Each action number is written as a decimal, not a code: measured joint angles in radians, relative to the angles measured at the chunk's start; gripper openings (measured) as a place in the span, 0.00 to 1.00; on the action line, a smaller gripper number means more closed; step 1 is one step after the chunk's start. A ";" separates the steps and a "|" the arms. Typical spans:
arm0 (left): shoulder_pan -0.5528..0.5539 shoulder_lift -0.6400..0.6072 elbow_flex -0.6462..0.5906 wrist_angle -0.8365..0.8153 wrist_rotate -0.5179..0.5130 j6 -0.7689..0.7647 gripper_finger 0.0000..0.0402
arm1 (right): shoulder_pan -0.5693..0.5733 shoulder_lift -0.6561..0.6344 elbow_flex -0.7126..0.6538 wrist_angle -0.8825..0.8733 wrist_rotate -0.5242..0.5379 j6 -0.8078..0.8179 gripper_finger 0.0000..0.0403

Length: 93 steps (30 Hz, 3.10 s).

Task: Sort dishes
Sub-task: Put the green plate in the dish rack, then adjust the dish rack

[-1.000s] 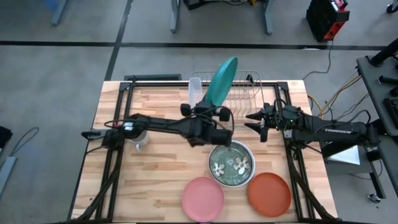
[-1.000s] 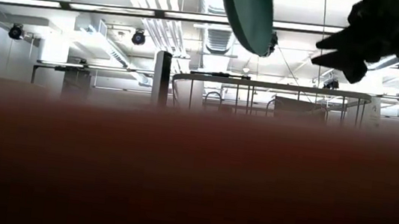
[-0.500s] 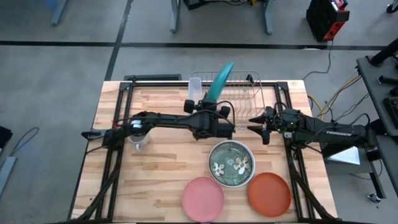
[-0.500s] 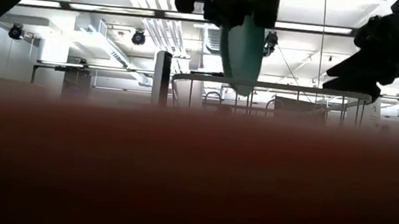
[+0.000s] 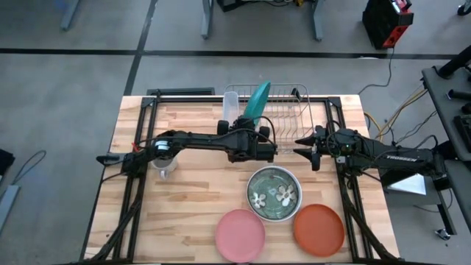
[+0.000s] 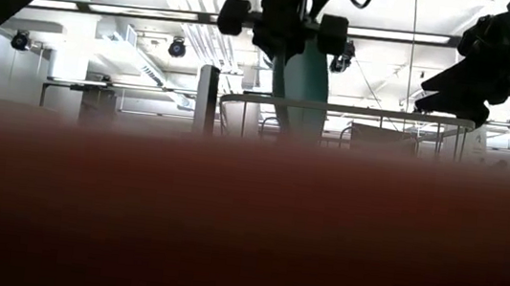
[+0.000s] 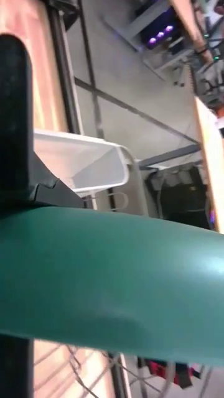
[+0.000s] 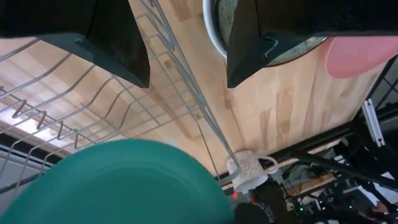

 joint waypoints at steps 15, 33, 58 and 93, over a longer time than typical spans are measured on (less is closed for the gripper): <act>0.005 0.000 -0.023 -0.004 0.118 -0.075 0.10 | 0.000 0.000 0.000 0.001 0.003 0.000 0.51; 0.004 0.000 -0.019 0.001 0.120 -0.061 0.47 | -0.001 0.000 0.000 0.000 0.000 0.003 0.53; 0.014 -0.026 0.069 -0.134 0.410 0.138 0.62 | -0.001 0.000 0.001 0.001 0.001 0.013 0.56; -0.145 -0.232 0.069 -0.157 0.798 0.790 0.62 | 0.000 0.003 0.040 -0.005 -0.148 0.031 0.53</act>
